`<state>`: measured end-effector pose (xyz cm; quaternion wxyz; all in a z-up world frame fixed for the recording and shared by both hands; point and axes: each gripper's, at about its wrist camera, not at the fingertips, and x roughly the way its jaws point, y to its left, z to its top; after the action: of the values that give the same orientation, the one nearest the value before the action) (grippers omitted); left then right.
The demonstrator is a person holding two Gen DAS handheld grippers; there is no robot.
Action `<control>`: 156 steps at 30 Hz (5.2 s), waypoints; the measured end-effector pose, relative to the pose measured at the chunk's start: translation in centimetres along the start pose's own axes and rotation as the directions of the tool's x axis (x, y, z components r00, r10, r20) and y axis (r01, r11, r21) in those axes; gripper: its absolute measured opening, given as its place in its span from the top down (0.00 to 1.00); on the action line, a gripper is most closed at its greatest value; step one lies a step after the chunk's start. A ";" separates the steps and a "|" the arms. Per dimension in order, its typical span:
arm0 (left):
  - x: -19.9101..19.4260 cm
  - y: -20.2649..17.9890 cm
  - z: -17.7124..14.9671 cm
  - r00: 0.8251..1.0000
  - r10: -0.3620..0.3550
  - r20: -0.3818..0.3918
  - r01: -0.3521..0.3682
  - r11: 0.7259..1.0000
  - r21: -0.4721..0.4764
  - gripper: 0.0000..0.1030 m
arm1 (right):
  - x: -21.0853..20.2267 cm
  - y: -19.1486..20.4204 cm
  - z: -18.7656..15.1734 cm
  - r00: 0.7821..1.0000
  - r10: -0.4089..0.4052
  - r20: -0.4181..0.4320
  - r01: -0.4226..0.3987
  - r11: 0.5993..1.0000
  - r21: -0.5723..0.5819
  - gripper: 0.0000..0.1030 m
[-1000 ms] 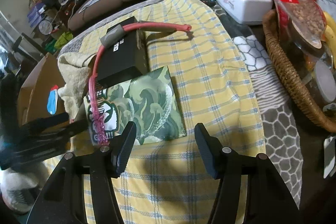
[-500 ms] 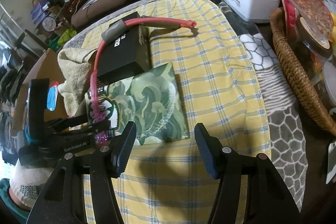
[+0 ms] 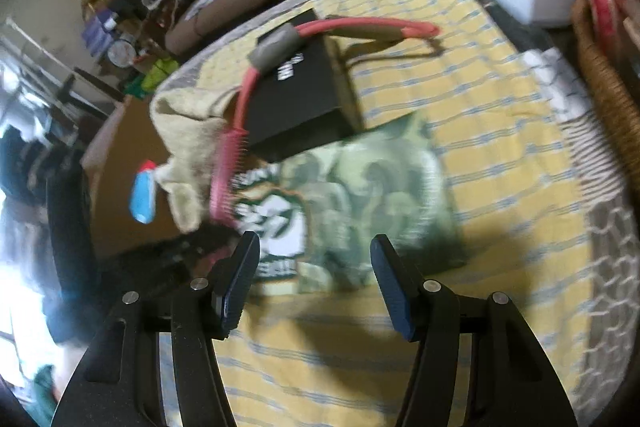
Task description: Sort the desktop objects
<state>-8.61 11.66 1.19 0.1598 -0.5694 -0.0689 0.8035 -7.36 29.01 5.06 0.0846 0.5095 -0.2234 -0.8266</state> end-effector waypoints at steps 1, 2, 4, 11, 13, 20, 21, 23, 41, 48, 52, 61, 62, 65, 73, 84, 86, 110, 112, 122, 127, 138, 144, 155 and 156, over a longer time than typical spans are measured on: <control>-0.2 -0.1 -0.1 1.000 -0.013 -0.002 0.013 1.000 0.004 0.82 | 0.5 0.3 0.1 1.000 0.021 -0.003 -0.021 1.000 0.015 0.41; -0.4 -0.5 -0.1 1.000 -0.020 0.000 0.020 1.000 0.012 0.82 | 0.8 0.5 0.3 0.999 0.037 -0.006 -0.037 0.999 0.022 0.41; -0.7 -0.6 -0.4 0.999 -0.032 0.000 0.032 0.999 0.019 0.82 | 1.9 1.0 0.5 0.995 0.097 -0.019 -0.096 0.994 0.057 0.41; -1.1 -0.3 -1.2 0.996 -0.088 -0.021 0.087 0.996 -0.008 0.82 | 6.3 1.0 0.4 0.963 0.261 -0.065 -0.237 0.938 0.251 0.47; -1.4 -0.3 -1.5 0.994 -0.104 -0.024 0.103 0.995 -0.009 0.82 | 7.2 1.1 0.1 0.956 0.283 -0.075 -0.251 0.926 0.283 0.50; -2.4 -0.8 -2.3 0.990 -0.137 -0.029 0.138 0.990 0.008 0.94 | 8.1 1.0 -0.3 0.947 0.313 -0.070 -0.273 0.901 0.337 0.67; -2.5 -0.8 -2.3 0.990 -0.140 -0.030 0.140 0.990 0.007 0.94 | 8.0 1.1 -0.3 0.949 0.306 -0.071 -0.267 0.906 0.329 0.67; -2.6 -0.8 -2.4 0.989 -0.142 -0.031 0.143 0.990 0.009 0.94 | 7.5 1.3 -0.2 0.952 0.297 -0.068 -0.262 0.912 0.314 0.68; -3.0 -2.6 -3.9 0.983 -0.177 -0.042 0.180 0.981 0.077 0.89 | 4.7 2.7 -1.0 0.968 0.247 -0.052 -0.225 0.937 0.269 0.68; -7.5 -2.7 -3.6 0.975 -0.220 0.010 0.219 0.972 0.085 0.90 | 1.3 5.1 -0.4 0.969 0.248 -0.016 -0.238 0.945 0.223 0.68; -11.2 -2.2 -3.3 0.969 -0.239 0.055 0.233 0.967 0.107 0.90 | -1.5 8.2 0.1 0.970 0.243 0.009 -0.241 0.956 0.165 0.68; -18.3 2.8 -2.5 0.961 -0.235 0.145 0.222 0.970 0.102 0.90 | -3.7 17.5 1.2 0.966 0.258 0.024 -0.259 0.964 0.064 0.68; -19.0 3.8 -2.5 0.960 -0.232 0.156 0.219 0.971 0.096 0.90 | -3.5 18.6 1.3 0.965 0.263 0.022 -0.264 0.963 0.056 0.68; -20.9 7.0 -2.3 0.958 -0.220 0.183 0.209 0.975 0.075 0.90 | -2.6 22.2 1.7 0.960 0.280 0.009 -0.280 0.960 0.030 0.68; -23.7 16.5 -1.6 0.959 -0.183 0.218 0.180 0.983 0.032 0.90 | 2.7 31.4 1.8 0.945 0.323 -0.054 -0.324 0.946 -0.013 0.68; -23.2 28.1 -1.0 0.973 -0.115 0.200 0.126 0.991 -0.043 0.90 | 11.7 39.8 2.3 0.931 0.331 -0.153 -0.340 0.940 -0.038 0.68; -22.7 29.4 -1.0 0.976 -0.108 0.191 0.120 0.991 -0.053 0.90 | 13.5 40.6 2.2 0.929 0.328 -0.174 -0.339 0.940 -0.034 0.68; -16.2 34.9 0.6 0.999 0.052 -0.008 -0.052 0.998 -0.044 0.91 | 26.6 42.2 1.9 0.871 0.351 -0.345 -0.351 0.934 0.063 0.67; -15.7 34.6 0.7 0.996 0.083 -0.021 -0.084 0.996 -0.028 0.92 | 26.8 41.7 2.1 0.866 0.358 -0.350 -0.356 0.932 0.073 0.67; -13.6 33.4 1.6 0.972 0.223 -0.075 -0.224 0.974 -0.011 0.95 | 25.3 40.1 3.1 0.864 0.363 -0.349 -0.359 0.930 0.077 0.39; -13.3 32.5 2.0 0.958 0.273 -0.087 -0.276 0.961 -0.018 0.95 | 23.0 39.8 4.1 0.898 0.311 -0.312 -0.326 0.945 0.002 0.41; -12.2 32.4 0.7 0.941 0.315 -0.123 -0.324 0.944 -0.063 0.94 | 20.4 37.4 3.6 0.904 0.300 -0.306 -0.324 0.946 -0.028 0.41; -13.8 33.2 -0.1 0.956 0.275 -0.101 -0.287 0.948 -0.135 0.86 | 19.4 37.4 2.7 0.908 0.276 -0.316 -0.315 0.946 -0.080 0.41; -18.5 33.8 -1.3 0.971 0.237 -0.032 -0.239 0.954 -0.181 0.68 | 17.8 38.2 1.5 0.937 0.194 -0.291 -0.246 0.957 -0.155 0.29; -18.9 33.8 -1.5 0.972 0.236 -0.025 -0.236 0.954 -0.185 0.61 | 17.5 38.4 1.3 0.943 0.173 -0.285 -0.229 0.957 -0.178 0.28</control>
<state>-7.57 -26.52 7.71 0.0087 -0.5871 -0.0754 0.8060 -20.09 -11.04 8.93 0.2511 0.5787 -0.1732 -0.7563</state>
